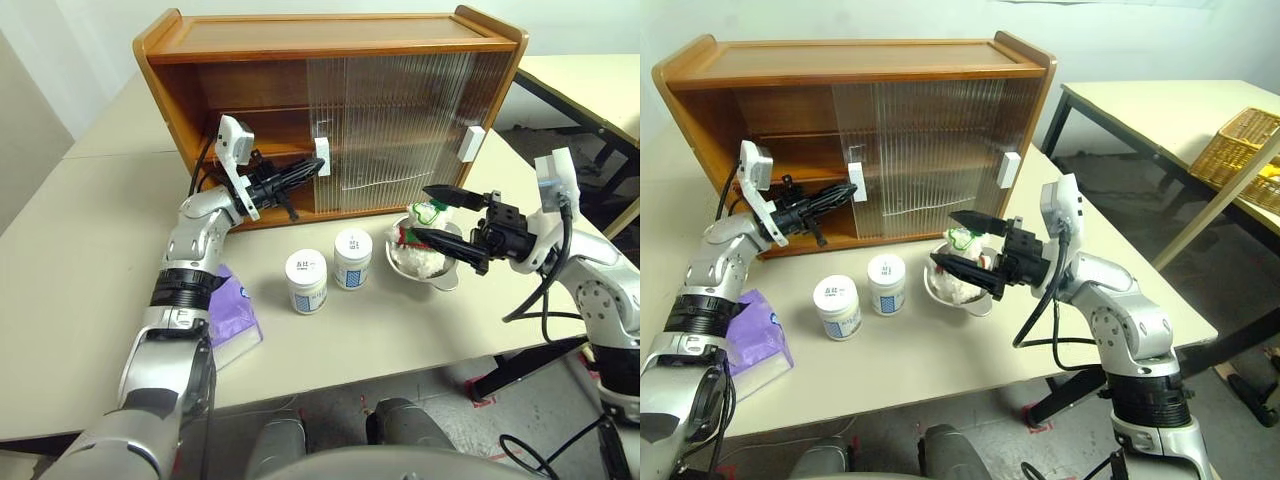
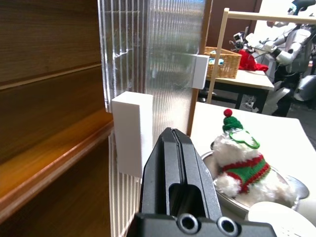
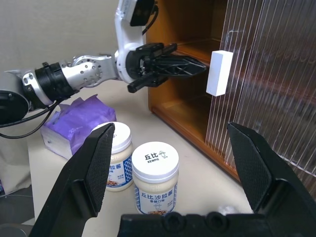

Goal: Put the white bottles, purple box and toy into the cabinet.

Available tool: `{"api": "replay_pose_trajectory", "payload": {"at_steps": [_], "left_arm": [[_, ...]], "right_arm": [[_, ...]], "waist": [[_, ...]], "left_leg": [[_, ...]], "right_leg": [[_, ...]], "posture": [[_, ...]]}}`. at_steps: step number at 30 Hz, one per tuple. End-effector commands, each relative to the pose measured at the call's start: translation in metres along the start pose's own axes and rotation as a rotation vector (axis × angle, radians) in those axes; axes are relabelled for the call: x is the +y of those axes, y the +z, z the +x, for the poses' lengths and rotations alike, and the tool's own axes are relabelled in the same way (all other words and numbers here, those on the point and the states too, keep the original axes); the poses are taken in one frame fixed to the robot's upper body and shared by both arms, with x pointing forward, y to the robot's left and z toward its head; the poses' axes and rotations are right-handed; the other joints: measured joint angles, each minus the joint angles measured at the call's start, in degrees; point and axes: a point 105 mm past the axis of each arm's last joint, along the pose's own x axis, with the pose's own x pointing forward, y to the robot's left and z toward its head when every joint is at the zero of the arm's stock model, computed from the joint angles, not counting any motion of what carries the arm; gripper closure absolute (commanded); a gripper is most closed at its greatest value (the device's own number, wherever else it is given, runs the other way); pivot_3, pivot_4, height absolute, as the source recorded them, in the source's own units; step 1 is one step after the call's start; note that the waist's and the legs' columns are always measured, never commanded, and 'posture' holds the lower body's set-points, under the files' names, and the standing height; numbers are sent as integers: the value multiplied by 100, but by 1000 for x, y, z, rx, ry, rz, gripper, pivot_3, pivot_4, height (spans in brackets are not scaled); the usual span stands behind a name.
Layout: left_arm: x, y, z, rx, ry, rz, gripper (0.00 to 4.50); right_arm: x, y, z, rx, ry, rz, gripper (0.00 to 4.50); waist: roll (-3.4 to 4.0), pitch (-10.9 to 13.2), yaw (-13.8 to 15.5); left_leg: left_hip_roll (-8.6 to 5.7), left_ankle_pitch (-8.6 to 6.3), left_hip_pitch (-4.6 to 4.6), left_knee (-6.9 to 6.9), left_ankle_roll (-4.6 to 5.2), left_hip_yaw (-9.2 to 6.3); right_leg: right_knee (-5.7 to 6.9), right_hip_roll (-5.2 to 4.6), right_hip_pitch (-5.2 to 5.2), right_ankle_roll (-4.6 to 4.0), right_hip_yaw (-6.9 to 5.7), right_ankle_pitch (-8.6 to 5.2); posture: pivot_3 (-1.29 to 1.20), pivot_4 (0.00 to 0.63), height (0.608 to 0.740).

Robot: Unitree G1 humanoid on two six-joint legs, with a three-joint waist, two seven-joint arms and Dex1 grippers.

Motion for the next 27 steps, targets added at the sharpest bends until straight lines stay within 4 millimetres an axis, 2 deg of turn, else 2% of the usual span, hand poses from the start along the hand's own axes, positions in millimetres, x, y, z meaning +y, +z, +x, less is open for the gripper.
{"api": "replay_pose_trajectory", "payload": {"at_steps": [1, 11, 19, 27], "left_arm": [[5, 0, -9, 9, 46, 3, 4471], [21, -7, -7, 28, 162, 20, 4471], [21, -11, 8, 33, 135, 16, 4471], [19, -12, 12, 35, 114, 11, 4471]], "right_arm": [[0, -2, 1, 9, 3, 3, 0], [0, -3, -2, 13, -3, 3, 0], [-1, 9, -3, -35, -21, -9, 0], [-1, 22, -4, -107, -45, -8, 0]], "waist": [[1, 0, 0], [1, -1, 25], [1, -1, 22], [1, -1, -19]], "left_leg": [[0, 0, 0, 0, 0, 0], [0, 0, 3, 1, 0, 0], [0, 0, 1, 2, 0, 0], [0, 0, 2, 2, 0, 3]], "right_leg": [[0, 0, 0, 0, 0, 0], [0, -1, 0, -6, 2, 3], [0, -1, 1, -12, 4, 7], [0, 0, 1, -2, 4, 4]], "posture": [[-190, 0, 740], [-199, 0, 740], [-205, 0, 740], [-233, 0, 740]]}}
